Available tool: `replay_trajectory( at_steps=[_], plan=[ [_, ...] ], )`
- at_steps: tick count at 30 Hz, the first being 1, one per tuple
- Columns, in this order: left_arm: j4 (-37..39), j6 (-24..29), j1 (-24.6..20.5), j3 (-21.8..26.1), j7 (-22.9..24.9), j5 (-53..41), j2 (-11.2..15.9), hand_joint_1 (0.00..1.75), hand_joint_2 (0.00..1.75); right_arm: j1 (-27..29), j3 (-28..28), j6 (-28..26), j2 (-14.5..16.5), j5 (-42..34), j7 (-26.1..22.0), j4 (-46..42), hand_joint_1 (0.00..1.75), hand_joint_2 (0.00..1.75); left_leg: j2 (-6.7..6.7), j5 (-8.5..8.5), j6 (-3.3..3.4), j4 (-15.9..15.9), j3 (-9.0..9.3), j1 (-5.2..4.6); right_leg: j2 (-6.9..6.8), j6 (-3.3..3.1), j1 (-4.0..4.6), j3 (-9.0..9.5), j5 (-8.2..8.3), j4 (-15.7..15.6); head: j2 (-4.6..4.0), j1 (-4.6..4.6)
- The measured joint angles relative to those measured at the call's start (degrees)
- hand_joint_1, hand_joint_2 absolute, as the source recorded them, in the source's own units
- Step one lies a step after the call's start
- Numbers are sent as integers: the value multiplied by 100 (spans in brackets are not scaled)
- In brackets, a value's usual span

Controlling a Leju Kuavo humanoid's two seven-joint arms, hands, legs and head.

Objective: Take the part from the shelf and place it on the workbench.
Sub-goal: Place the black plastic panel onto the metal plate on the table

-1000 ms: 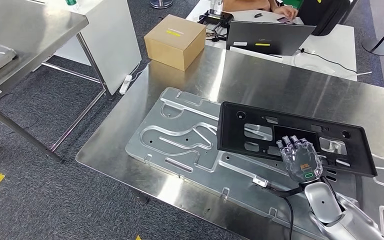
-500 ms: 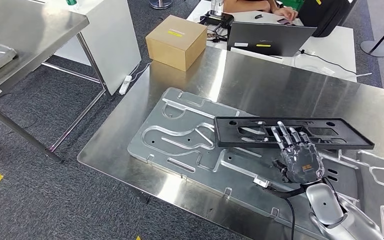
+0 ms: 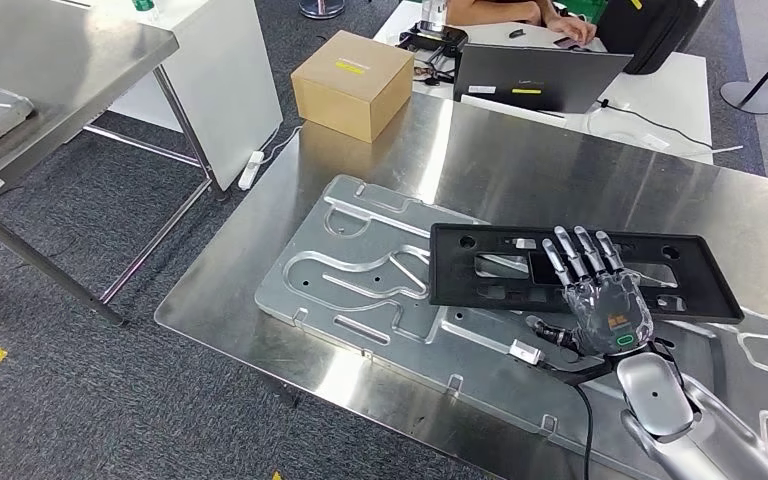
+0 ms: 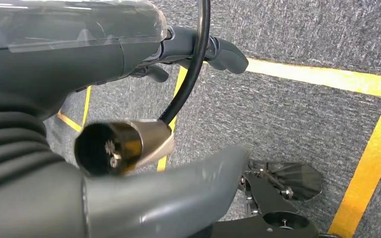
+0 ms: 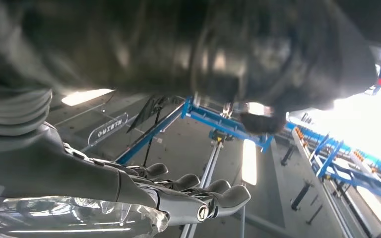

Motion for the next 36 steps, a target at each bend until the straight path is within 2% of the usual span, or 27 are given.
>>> replay_trajectory(
  at_steps=[5, 10, 13, 15, 16, 17, 19, 20, 21, 22, 24, 25, 26, 27, 30, 31, 32, 34, 35, 36],
  plan=[
    [0, -31, -2, 0, -5, -10, -1, 0, 0, -284, -68, 141, -7, 0, -258, -218, 0, 0, 1, -2, 4, 9, -1, -2, 0, 3, -5, 1, 3, -2, 0, 1],
    [0, -61, -3, 0, -4, -10, 0, 0, 0, -459, -63, 268, 28, 0, -323, -440, 0, 0, -1, -23, 38, 64, -21, -12, -7, 28, -21, 0, 10, 2, 0, 1],
    [0, -66, -3, 0, -4, -10, -2, 0, 0, -468, -43, 254, 43, 0, -245, -479, 0, 0, -2, -2, 66, 77, -35, -21, -6, 77, -28, 9, 46, -21, 0, 1],
    [0, -66, -8, 0, -4, -10, -16, 0, 0, -469, -44, 245, 44, 0, -224, -501, 0, 0, 9, 104, 108, -37, 9, 21, -1, 131, -11, 11, 47, -47, 0, 3],
    [0, -67, -13, 0, -4, -11, -23, 0, 0, -470, -50, 238, 43, 0, -229, -511, 0, 0, 23, 167, 135, -108, 34, 44, 0, 154, -5, -20, -21, 14, 0, 7],
    [0, -67, -18, 0, -4, -12, -32, 0, 0, -467, -57, 230, 43, 0, -238, -517, 0, 0, 37, 217, 156, -172, 51, 67, 0, 177, -6, -106, -161, 204, 0, 13],
    [0, -68, -19, 0, 2, -13, -42, 0, 0, -430, -68, 221, 46, 0, -256, -514, 0, 0, 53, 249, 179, -184, 31, 66, -2, 229, -50, -402, -515, 896, 0, 20],
    [0, -68, -16, 0, 7, -13, -46, 0, 0, -397, -69, 221, 50, 0, -256, -510, 0, 0, 53, 248, 178, -167, 12, 70, -4, 264, -82, -547, -624, 1231, 0, 20],
    [0, -68, -13, 0, 10, -13, -50, 0, 0, -363, -69, 219, 52, 0, -248, -508, 0, 0, 52, 243, 171, -142, -5, 79, -7, 303, -117, -618, -627, 1404, 0, 20],
    [0, -68, -12, 0, 13, -13, -54, 0, 0, -336, -69, 214, 55, 0, -230, -507, 0, 0, 49, 230, 152, -108, -22, 97, -14, 344, -156, -580, -515, 1347, 0, 20],
    [0, -68, -15, 0, 13, -13, -59, 0, 0, -303, -69, 200, 57, 0, -177, -504, 0, 0, 36, 170, 70, -6, -61, 145, -32, 443, -228, -244, -181, 711, 0, 21],
    [0, -67, -18, 0, 14, -13, -60, 0, 0, -289, -68, 191, 58, 0, -152, -502, 0, 0, 26, 133, 17, 59, -101, 158, -25, 458, -229, -72, -75, 392, 0, 28],
    [0, -66, -19, 0, 14, -13, -61, 0, 0, -268, -68, 183, 59, 0, -132, -499, 0, 0, 16, 103, -30, 114, -137, 159, -14, 444, -226, 29, -38, 198, 0, 34],
    [0, -64, -19, 0, 14, -13, -61, 0, 0, -244, -68, 176, 61, 0, -118, -496, 0, 0, 6, 86, -68, 158, -169, 148, 1, 400, -209, 57, -73, 130, 0, 39],
    [0, -60, -18, 0, 14, -13, -63, 0, 0, -195, -69, 167, 63, 0, -101, -493, 0, 0, -5, 54, -145, 237, -226, 147, 6, 213, -191, -26, -86, 159, 0, 40],
    [0, -60, -19, 0, 14, -13, -63, 0, 0, -187, -71, 165, 64, 0, -96, -494, 0, 0, 1, -39, -160, 337, -273, 154, -2, 158, -190, -52, -67, 157, 0, 38],
    [0, -58, -21, 0, 14, -13, -63, 0, 0, -172, -77, 162, 64, 0, -95, -495, 0, 0, 6, -201, -165, 536, -357, 157, -13, 102, -185, -74, -43, 148, 0, 36],
    [0, -57, -27, 0, 14, -13, -63, 0, 0, -95, -117, 155, 78, 0, -135, -497, 0, 0, 16, -640, -149, 1215, -628, 144, -39, 16, -142, -136, 6, 144, 0, 34],
    [0, -56, -27, 0, 17, -13, -63, 0, 0, -31, -156, 153, 95, 0, -172, -497, 0, 0, 16, -803, -135, 1559, -760, 135, -52, -13, -110, -177, 32, 147, 0, 35],
    [0, -56, -24, 0, 21, -13, -63, 0, 0, 36, -204, 152, 117, 0, -215, -497, 0, 0, 16, -865, -112, 1769, -824, 123, -62, -34, -76, -220, 62, 152, 0, 34]
  ],
)
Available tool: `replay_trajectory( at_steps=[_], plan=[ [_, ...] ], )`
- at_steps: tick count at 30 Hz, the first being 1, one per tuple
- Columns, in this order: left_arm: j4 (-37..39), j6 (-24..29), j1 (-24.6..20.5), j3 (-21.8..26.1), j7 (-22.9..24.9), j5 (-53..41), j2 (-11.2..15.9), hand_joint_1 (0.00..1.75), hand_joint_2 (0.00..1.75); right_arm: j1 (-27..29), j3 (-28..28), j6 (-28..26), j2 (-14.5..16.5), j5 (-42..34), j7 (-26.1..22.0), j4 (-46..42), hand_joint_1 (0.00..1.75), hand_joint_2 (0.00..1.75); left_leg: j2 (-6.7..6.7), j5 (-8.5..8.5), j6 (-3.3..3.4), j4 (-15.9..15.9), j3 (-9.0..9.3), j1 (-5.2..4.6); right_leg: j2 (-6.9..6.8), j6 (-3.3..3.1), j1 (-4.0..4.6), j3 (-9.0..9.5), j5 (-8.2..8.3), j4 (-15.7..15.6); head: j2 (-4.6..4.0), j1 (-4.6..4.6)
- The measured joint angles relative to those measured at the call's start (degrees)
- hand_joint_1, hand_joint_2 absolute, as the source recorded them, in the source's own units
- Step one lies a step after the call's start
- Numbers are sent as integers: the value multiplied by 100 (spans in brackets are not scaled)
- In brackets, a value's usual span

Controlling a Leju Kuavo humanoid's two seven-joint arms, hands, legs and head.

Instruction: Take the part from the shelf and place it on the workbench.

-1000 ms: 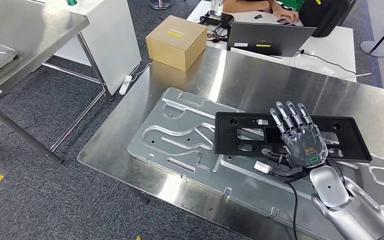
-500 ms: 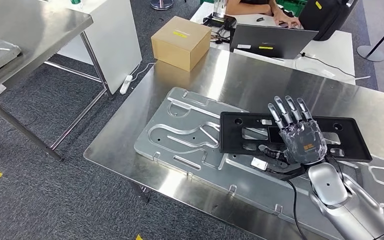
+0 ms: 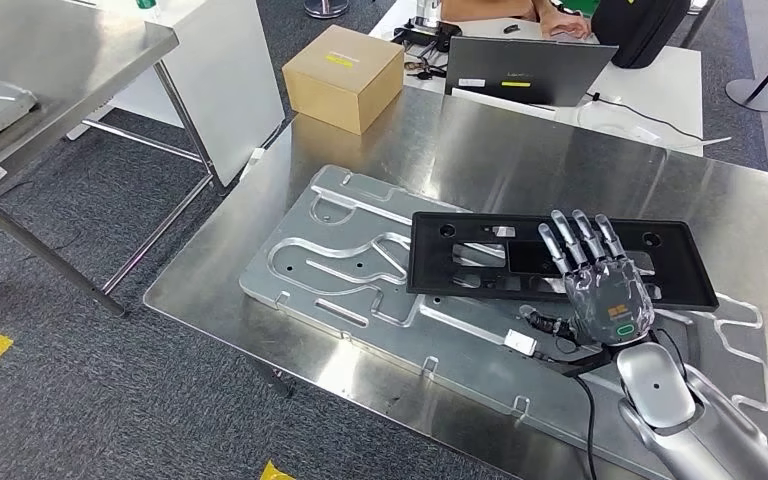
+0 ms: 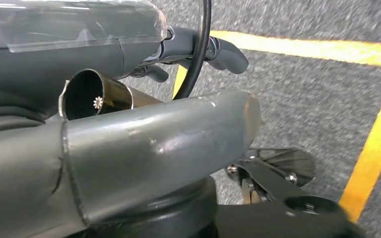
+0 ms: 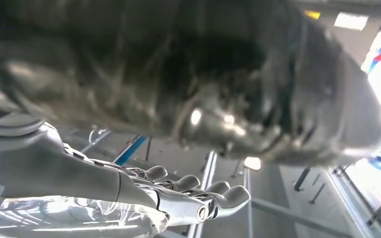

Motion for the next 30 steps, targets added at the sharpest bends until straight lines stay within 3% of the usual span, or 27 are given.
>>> replay_trajectory(
  at_steps=[1, 2, 4, 6, 9, 10, 11, 14, 15, 16, 17, 19, 21, 22, 24, 25, 27, 29, 30],
  plan=[
    [0, 1, 3, 0, 5, 0, 0, 0, 0, 60, -50, 0, 20, 0, -38, -4, 0, 0, 0, 48, 33, 16, 32, -15, -5, -12, 32, -44, 32, 7, 0, 1],
    [0, 3, 3, 0, 10, 0, 0, 0, 0, 104, -96, 2, 34, 0, -66, -10, 0, 0, 0, 189, 78, -174, 167, -35, -6, -18, 60, -87, 66, 15, 0, 0],
    [0, 7, -9, 0, 22, 0, 1, 0, 0, 156, -174, 6, 42, 0, -91, -32, 0, 0, 3, 482, 201, -929, 621, -94, -1, -5, 100, -159, 142, 25, 0, 1],
    [0, 17, -23, 0, 39, -3, 0, 0, 0, 187, -223, 12, 32, 0, -54, -56, 0, 0, 13, 621, 257, -1451, 891, -146, -3, 46, 105, -192, 234, 10, 0, 4],
    [0, 39, -19, 0, 67, -9, -2, 0, 0, 226, -240, 20, 15, 0, 32, -75, 0, 0, 6, 765, 290, -1609, 843, -172, -28, 166, 59, -200, 373, -66, 0, 3],
    [0, 44, -17, 0, 73, -11, -3, 0, 0, 244, -241, 23, 2, 0, 53, -77, 0, 0, -4, 839, 323, -1653, 808, -167, -26, 197, 47, -225, 317, -47, 0, 5],
    [0, 47, -16, 0, 76, -15, -5, 0, 0, 259, -242, 26, -15, 0, 75, -77, 0, 0, -17, 923, 360, -1700, 765, -157, -18, 224, 40, -274, 152, 63, 0, 5],
    [0, 54, -10, 0, 78, -27, -13, 0, 0, 286, -243, 31, -58, 0, 152, -77, 0, 0, -80, 1124, 405, -1733, 565, -148, 9, 280, 26, -517, -616, 959, 0, 7],
    [0, 56, -4, 0, 78, -28, -15, 0, 0, 299, -243, 32, -63, 0, 175, -77, 0, 0, -106, 1175, 397, -1724, 490, -148, 10, 296, 23, -559, -707, 1248, 0, 7],
    [0, 57, 3, 0, 77, -28, -16, 0, 0, 314, -243, 34, -63, 0, 192, -76, 0, 0, -138, 1222, 387, -1713, 422, -146, 13, 307, 17, -518, -673, 1376, 0, 5],
    [0, 58, 8, 0, 77, -28, -17, 0, 0, 328, -243, 34, -64, 0, 207, -76, 0, 0, -176, 1261, 371, -1700, 364, -144, 23, 313, 10, -371, -562, 1295, 0, 6],
    [0, 57, 11, 0, 76, -28, -25, 0, 0, 339, -243, 35, -74, 0, 228, -79, 0, 0, -261, 1316, 329, -1664, 276, -139, 160, 303, -16, 203, -370, 561, 0, 6],
    [0, 56, -2, 0, 77, -30, -32, 0, 0, 357, -243, 33, -99, 0, 247, -87, 0, 0, -349, 1357, 269, -1624, 218, -145, 337, 268, -22, 646, -372, -100, 0, 7],
    [0, 56, -6, 0, 78, -32, -34, 0, 0, 367, -242, 33, -111, 0, 254, -92, 0, 0, -397, 1380, 234, -1615, 193, -146, 372, 243, -14, 717, -415, -223, 0, 7],
    [0, 56, 3, 0, 83, -35, -36, 0, 0, 381, -242, 32, -122, 0, 259, -105, 0, 0, -474, 1416, 162, -1601, 155, -146, 268, 177, -10, 716, -397, -264, 0, 10],
    [0, 56, 10, 0, 87, -36, -35, 0, 0, 385, -242, 32, -122, 1, 258, -115, 0, 0, -428, 1385, 134, -1551, 118, -149, 205, 130, -18, 712, -378, -280, 0, 8],
    [0, 56, 13, 0, 94, -38, -33, 0, 0, 406, -243, 32, -123, 1, 257, -133, 0, 0, -226, 1117, 91, -1160, -70, -146, 70, 34, -32, 695, -339, -312, 0, -7],
    [0, 56, 10, 0, 95, -39, -33, 0, 0, 445, -243, 32, -124, 2, 255, -139, 0, 0, -74, 703, 49, -391, -402, -128, -74, -10, -5, 665, -328, -308, 0, -20],
    [0, 56, 14, 0, 95, -40, -33, 0, 0, 465, -243, 32, -124, 2, 253, -139, 0, 0, -48, 584, 31, -64, -531, -119, -149, -12, 4, 653, -325, -303, 0, -19]
  ],
)
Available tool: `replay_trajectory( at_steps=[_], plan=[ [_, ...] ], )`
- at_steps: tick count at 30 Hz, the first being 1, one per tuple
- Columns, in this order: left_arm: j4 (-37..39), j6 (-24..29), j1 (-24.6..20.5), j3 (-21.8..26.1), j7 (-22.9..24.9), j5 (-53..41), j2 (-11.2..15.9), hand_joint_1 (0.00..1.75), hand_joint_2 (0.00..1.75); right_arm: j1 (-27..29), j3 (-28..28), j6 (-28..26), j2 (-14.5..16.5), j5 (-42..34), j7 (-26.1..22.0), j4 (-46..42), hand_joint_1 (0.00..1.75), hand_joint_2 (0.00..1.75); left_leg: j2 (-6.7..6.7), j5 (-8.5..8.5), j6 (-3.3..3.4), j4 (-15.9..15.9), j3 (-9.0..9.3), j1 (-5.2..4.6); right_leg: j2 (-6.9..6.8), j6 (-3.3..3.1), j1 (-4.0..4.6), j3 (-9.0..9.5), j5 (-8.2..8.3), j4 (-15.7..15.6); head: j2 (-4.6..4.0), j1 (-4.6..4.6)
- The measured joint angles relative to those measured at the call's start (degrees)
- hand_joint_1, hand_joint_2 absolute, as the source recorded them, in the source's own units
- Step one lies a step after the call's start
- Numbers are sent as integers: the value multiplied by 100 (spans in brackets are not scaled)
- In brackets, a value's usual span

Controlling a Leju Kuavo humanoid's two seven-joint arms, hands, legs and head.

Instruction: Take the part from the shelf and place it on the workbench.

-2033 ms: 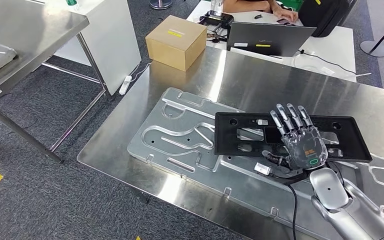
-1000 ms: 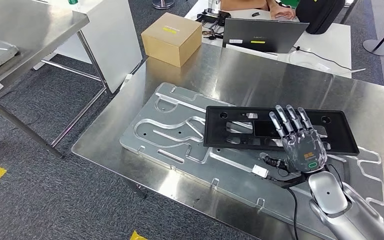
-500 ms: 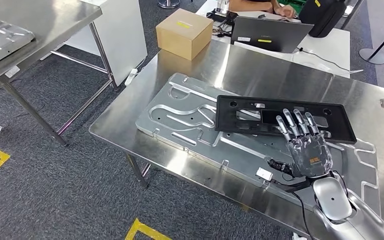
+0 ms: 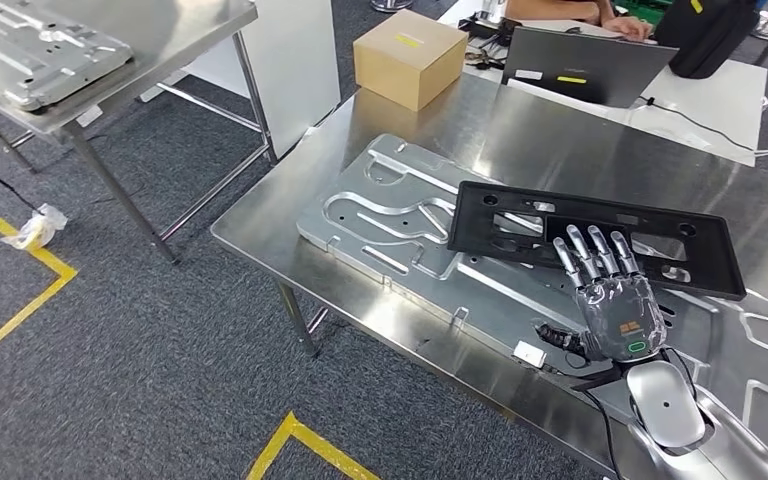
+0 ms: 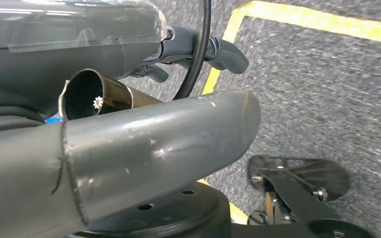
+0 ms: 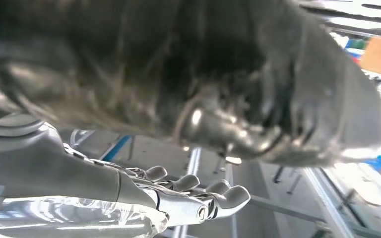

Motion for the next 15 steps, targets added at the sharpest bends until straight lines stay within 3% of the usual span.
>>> replay_trajectory(
  at_steps=[1, 2, 4, 6, 7, 9, 10, 12, 14, 15],
  plan=[
    [0, 0, 7, 0, 0, 0, 0, 0, 0, 15, 0, -1, 0, 0, -3, 0, 0, 0, 16, -8, -12, 147, -41, 6, -70, 0, 5, -8, 1, 7, 0, 0],
    [0, 0, 14, 0, 0, 0, 0, 0, 0, 24, 0, -1, 0, -1, -5, 0, 0, 0, 35, 100, -15, 53, 40, 9, -137, 4, 6, -10, -1, 17, 0, 0],
    [0, 0, 19, 0, 0, -1, 3, 0, 0, 30, 0, -4, 0, -1, -9, -2, 0, 0, 196, 445, 15, -702, 471, 5, -262, 29, 12, -1, -18, 37, 0, 0],
    [0, 0, 10, 0, 0, -2, 7, 0, 0, 35, 0, -6, 0, 0, -11, -8, 0, 0, 428, 629, 91, -1345, 821, -48, -373, 73, 37, 5, -34, 53, 0, 2],
    [0, 0, 7, 0, 2, -3, 8, 0, 0, 38, 0, -7, 0, 0, -13, -11, 0, 0, 485, 627, 128, -1466, 867, -74, -426, 96, 55, 6, -37, 58, 0, 3],
    [0, 1, 9, 0, 14, -11, 9, 0, 0, 39, 0, -8, -1, 0, -24, -20, 0, 0, 386, 649, 198, -1517, 849, -84, -541, 154, 73, 15, -37, 48, 0, 5],
    [0, 3, 12, 0, 22, -18, 9, 0, 0, 38, -1, -9, -2, 0, -31, -25, 0, 0, 317, 667, 236, -1555, 851, -71, -512, 186, 66, 13, -68, 70, 0, 6],
    [0, 14, 9, 0, 45, -39, 10, 0, 0, 46, -5, -15, -14, -1, -44, -37, 0, 0, 192, 722, 315, -1615, 854, -42, -236, 240, 34, -115, -303, 382, 0, 11],
    [0, 26, -2, 0, 73, -54, 10, 0, 0, 86, -13, -18, -34, -1, -73, -39, 0, 0, 66, 748, 358, -1619, 824, -38, 81, 264, 20, -461, -682, 1123, 0, 16],
    [0, 29, -2, 0, 86, -54, 9, 0, 0, 114, -16, -17, -41, -1, -94, -38, 0, 0, -8, 755, 366, -1613, 810, -41, 139, 271, 19, -639, -801, 1475, 0, 17]
  ],
)
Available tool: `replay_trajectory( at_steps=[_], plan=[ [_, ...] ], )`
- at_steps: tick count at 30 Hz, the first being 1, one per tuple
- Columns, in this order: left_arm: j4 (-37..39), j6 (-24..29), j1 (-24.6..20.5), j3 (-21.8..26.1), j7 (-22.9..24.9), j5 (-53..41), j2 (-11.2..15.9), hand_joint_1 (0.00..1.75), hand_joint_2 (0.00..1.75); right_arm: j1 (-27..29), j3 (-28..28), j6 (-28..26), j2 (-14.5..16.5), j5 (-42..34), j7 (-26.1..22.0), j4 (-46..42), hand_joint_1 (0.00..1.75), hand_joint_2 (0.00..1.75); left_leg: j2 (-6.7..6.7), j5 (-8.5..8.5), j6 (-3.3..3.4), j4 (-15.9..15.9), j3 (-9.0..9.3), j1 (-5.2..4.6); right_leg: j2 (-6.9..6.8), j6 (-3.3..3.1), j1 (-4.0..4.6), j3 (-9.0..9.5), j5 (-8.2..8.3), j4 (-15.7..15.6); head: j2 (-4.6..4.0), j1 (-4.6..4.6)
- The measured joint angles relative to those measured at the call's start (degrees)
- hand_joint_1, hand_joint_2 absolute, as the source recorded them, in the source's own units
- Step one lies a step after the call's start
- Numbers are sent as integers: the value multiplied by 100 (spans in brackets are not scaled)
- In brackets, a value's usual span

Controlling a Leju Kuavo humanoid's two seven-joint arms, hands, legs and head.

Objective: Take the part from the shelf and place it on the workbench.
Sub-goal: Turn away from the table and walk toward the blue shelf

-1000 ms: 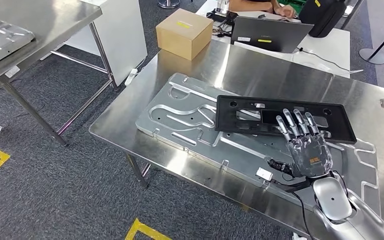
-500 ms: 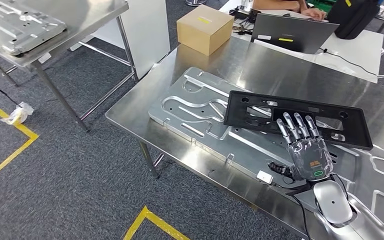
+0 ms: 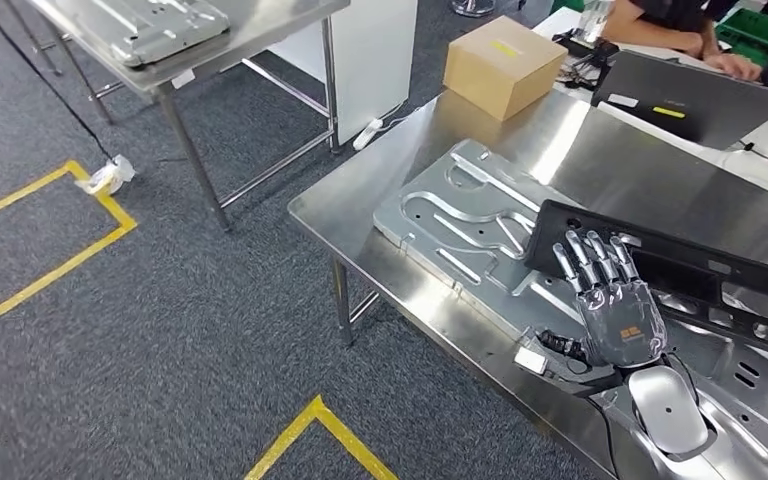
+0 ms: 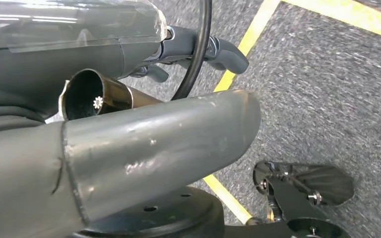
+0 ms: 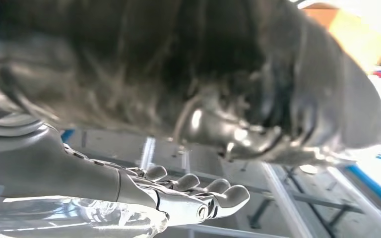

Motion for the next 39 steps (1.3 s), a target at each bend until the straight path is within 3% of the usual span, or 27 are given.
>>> replay_trajectory(
  at_steps=[1, 2, 4, 6, 8, 9, 11, 12, 14, 16, 17, 19, 21, 23, 25, 27, 29, 31, 32, 33, 34, 36, 38, 39],
  plan=[
    [0, 3, 5, 0, 10, -1, 0, 0, 0, 25, -2, 0, -3, -1, -24, 1, 0, 0, -77, 4, 3, 11, -10, -3, 24, 5, -1, -107, -10, 193, 0, -1],
    [0, 7, 11, 0, 15, -2, 1, 0, 0, 41, -4, -1, -3, -1, -45, 0, 0, 0, -155, 5, 2, 26, -16, -4, 35, 4, -2, -109, 101, 158, 0, -1],
    [0, 13, 16, 0, 19, -5, 2, 0, 0, 52, -22, -2, -4, -1, -70, -4, 0, 0, -306, -4, -15, 69, -19, -2, 130, -15, -14, 177, 543, -510, 0, -1],
    [0, 20, 4, 0, 19, -7, 3, 0, 0, 55, -57, -1, -8, -1, -85, -9, 0, 0, -441, -11, -62, 125, -63, -8, 372, -43, -27, 457, 791, -1162, 0, -2],
    [0, 27, 2, 0, 19, -8, 6, 0, 0, 60, -85, -1, -14, 0, -110, -11, 0, 0, -565, 11, -133, 150, -133, 4, 473, -64, -19, 507, 785, -1327, 0, -3],
    [0, 29, 11, 0, 20, -8, 8, 0, 0, 57, -92, -2, -16, -1, -125, -15, 0, 0, -625, 27, -171, 147, -160, 9, 413, -83, -21, 507, 793, -1342, 0, -3],
    [0, 31, 29, 0, 23, -7, 9, 0, 0, 45, -101, -5, -13, -1, -153, -27, 0, 0, -500, -41, -230, 251, -227, -3, 278, -151, -41, 532, 821, -1388, 0, -9],
    [0, 32, 28, 0, 24, -7, 9, 0, 0, 44, -105, -7, -11, -1, -161, -33, 0, 0, -348, -166, -253, 453, -325, -11, 199, -188, -52, 547, 833, -1413, 0, -15],
    [0, 34, 10, 0, 24, -7, 10, 0, 0, 55, -112, -8, -9, -1, -171, -38, 0, 0, -58, -534, -290, 1155, -661, 1, 39, -232, -40, 555, 834, -1425, 0, -26],
    [0, 34, 6, 0, 24, -5, 10, 0, 0, 62, -115, -7, -7, -1, -177, -35, 0, 0, 16, -726, -325, 1748, -949, 29, -126, -238, -30, 556, 825, -1420, 0, -25],
    [0, 33, 10, 0, 22, -3, 10, 0, 0, 60, -115, -7, -5, -1, -180, -35, 0, 0, 34, -666, -337, 1759, -951, 40, -203, -232, -31, 560, 819, -1417, 0, -25],
    [0, 32, 13, 0, 13, -1, 15, 0, 0, 50, -118, -10, -2, -1, -190, -35, 0, 0, 136, -306, -339, 1143, -622, 56, -346, -203, -35, 578, 794, -1404, 0, -25],
    [0, 32, -2, 0, 3, 0, 21, 0, 0, 36, -134, -13, 1, -1, -198, -35, 0, 0, 337, -77, -298, 425, -247, 28, -461, -146, -14, 593, 758, -1379, 0, -22],
    [0, 32, -6, 0, 0, 1, 23, 0, 0, 19, -151, -13, 2, -1, -203, -36, 0, 0, 381, -66, -237, 200, -157, -12, -564, -85, 14, 602, 739, -1370, 0, -17],
    [0, 33, 11, 0, 0, 2, 24, 0, 0, -4, -159, -14, 5, -1, -205, -38, 0, 0, 248, -29, -164, 165, -169, -12, -619, -15, 2, 622, 723, -1381, 0, -17],
    [0, 34, 16, 0, 0, 2, 25, 0, 0, -17, -167, -19, 9, -1, -205, -38, 0, 0, 142, 16, -88, 109, -156, 6, -406, 43, -29, 554, 549, -1182, 0, -16],
    [0, 33, 3, 0, -4, 3, 26, 0, 0, -15, -176, -23, 11, -1, -209, -26, 0, 0, 33, 40, -48, 88, -156, 9, -97, 49, -39, 261, 184, -527, 0, -14],
    [0, 31, -2, 0, -10, 4, 26, 0, 0, -8, -180, -27, 15, -1, -224, -4, 0, 0, -99, 44, -38, 97, -163, -12, 10, 32, -33, -83, -46, 150, 0, -14],
    [0, 29, 0, 0, -14, 5, 27, 0, 0, -7, -180, -31, 17, -1, -233, 7, 0, 0, -173, 44, -38, 106, -164, -23, 24, 20, -32, -151, -4, 246, 0, -15],
    [0, 28, 0, 1, -20, 5, 28, 0, 0, -11, -180, -34, 19, -1, -239, 17, 0, 0, -249, 43, -38, 119, -163, -31, 42, 1, -31, -106, 153, 100, 0, -15],
    [0, 28, -2, 1, -28, 6, 29, 0, 0, -18, -180, -38, 19, -1, -244, 24, 0, 0, -328, 43, -40, 133, -161, -34, 88, -23, -30, 30, 382, -234, 0, -15],
    [0, 28, -13, 2, -48, 6, 27, 0, 0, -45, -180, -44, 19, -1, -246, 34, 0, 0, -475, 46, -58, 160, -180, -38, 337, -76, -32, 348, 709, -985, 0, -15],
    [0, 28, -16, 2, -58, 8, 25, 0, 0, -77, -180, -52, 21, -1, -256, 52, 0, 0, -604, 71, -110, 167, -228, -23, 476, -100, -19, 476, 770, -1307, 0, -16],
    [0, 28, -11, 2, -59, 9, 26, 0, 0, -95, -180, -57, 26, -1, -263, 61, 0, 0, -671, 88, -146, 163, -249, -11, 427, -105, -7, 484, 778, -1335, 0, -15]
  ],
)
